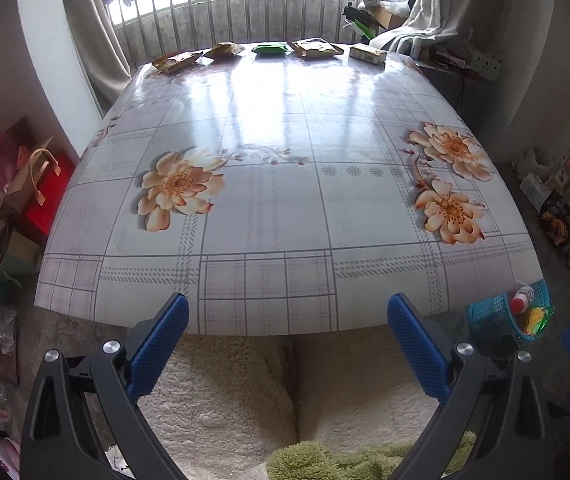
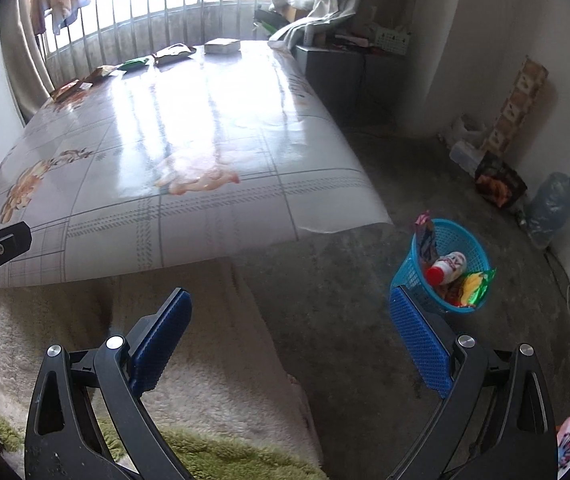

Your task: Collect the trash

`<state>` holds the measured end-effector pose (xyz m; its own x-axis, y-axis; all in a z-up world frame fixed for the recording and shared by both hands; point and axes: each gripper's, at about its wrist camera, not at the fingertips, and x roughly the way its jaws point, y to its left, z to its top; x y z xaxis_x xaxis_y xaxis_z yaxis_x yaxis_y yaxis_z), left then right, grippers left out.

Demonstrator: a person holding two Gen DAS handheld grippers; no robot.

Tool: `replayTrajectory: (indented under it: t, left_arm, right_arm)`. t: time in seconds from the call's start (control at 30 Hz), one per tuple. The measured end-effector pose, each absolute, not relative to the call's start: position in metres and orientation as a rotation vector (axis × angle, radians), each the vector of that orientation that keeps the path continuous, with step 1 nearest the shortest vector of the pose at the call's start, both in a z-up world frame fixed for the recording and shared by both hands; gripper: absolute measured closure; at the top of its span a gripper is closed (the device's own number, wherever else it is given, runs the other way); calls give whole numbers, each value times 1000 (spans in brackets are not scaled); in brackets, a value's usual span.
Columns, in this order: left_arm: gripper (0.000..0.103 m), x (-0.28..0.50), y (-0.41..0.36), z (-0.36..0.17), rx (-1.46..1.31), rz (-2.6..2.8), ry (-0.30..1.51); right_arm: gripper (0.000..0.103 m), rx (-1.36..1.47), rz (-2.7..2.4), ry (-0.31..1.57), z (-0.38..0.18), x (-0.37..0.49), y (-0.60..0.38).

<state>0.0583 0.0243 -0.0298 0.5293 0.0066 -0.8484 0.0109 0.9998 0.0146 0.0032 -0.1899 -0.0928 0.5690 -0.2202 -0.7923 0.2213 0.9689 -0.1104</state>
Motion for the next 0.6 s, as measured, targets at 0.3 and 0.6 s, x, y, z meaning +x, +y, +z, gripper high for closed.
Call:
replayTrajectory:
  t: [0.3,0.6]
  left_arm:
    - [6,61,10,-33,83,-7,1028]
    - [6,64,1,-32,108,-22,1028]
  right_arm:
    - [8,-4,-303,930,-96,0,-207]
    - [8,14,-330,929,-96,-3,-220]
